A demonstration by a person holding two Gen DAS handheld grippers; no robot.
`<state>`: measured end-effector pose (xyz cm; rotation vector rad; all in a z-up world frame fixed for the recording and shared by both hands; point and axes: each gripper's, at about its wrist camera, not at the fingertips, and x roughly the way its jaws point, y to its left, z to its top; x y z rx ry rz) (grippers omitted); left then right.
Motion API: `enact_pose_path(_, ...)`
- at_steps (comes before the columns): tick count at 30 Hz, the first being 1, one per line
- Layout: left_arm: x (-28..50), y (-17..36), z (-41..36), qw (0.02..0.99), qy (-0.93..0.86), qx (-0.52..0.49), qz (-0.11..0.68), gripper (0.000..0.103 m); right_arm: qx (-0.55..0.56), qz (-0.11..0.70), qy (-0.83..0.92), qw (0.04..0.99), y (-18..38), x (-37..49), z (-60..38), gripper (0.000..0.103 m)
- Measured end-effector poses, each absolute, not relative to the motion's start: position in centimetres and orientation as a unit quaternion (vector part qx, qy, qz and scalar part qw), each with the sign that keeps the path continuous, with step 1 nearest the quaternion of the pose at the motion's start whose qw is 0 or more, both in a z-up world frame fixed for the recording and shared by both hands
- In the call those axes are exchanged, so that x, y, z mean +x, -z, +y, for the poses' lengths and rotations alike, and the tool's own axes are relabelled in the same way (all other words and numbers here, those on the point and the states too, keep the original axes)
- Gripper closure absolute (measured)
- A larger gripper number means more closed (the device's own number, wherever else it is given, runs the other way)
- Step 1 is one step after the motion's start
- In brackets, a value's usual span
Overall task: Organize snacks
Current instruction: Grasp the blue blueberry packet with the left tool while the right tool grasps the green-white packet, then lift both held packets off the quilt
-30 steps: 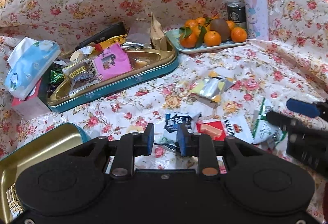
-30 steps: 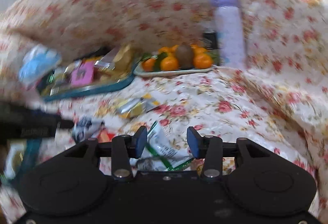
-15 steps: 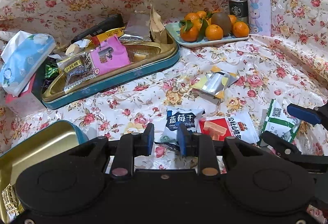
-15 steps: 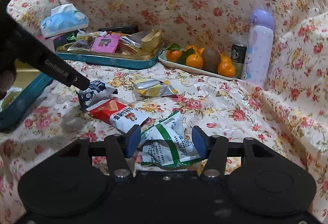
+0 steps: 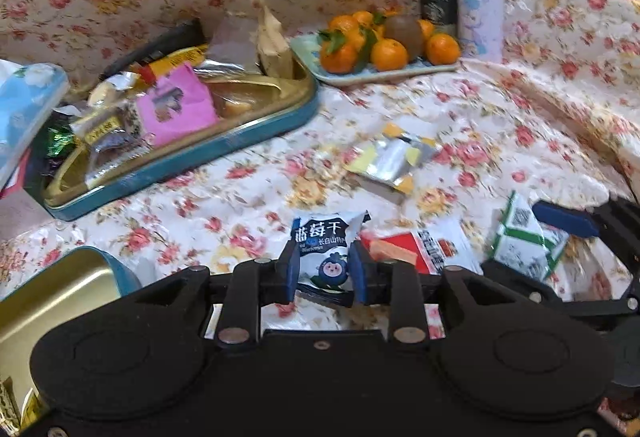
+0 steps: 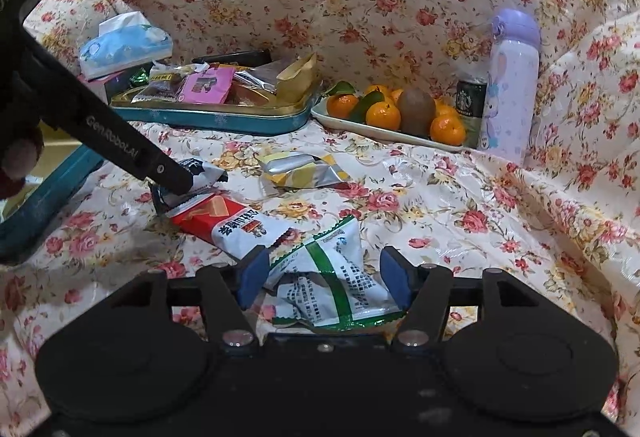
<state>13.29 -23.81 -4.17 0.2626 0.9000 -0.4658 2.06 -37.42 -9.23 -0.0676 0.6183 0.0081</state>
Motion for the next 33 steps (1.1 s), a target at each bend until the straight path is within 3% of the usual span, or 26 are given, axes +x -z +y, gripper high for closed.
enact_pose_path(8,13.6,4.0,-23.4,0.876,0.209,0.121,0.417,0.056,0.023,0.321,-0.027,0.946,9.8,2.9,-38.8,0.026)
enact_pose_path(33,16.2,6.3,-25.2,0.858,0.201,0.163,0.444,0.051,0.018,0.322,-0.024,0.946,10.0,3.2,-38.8,0.026)
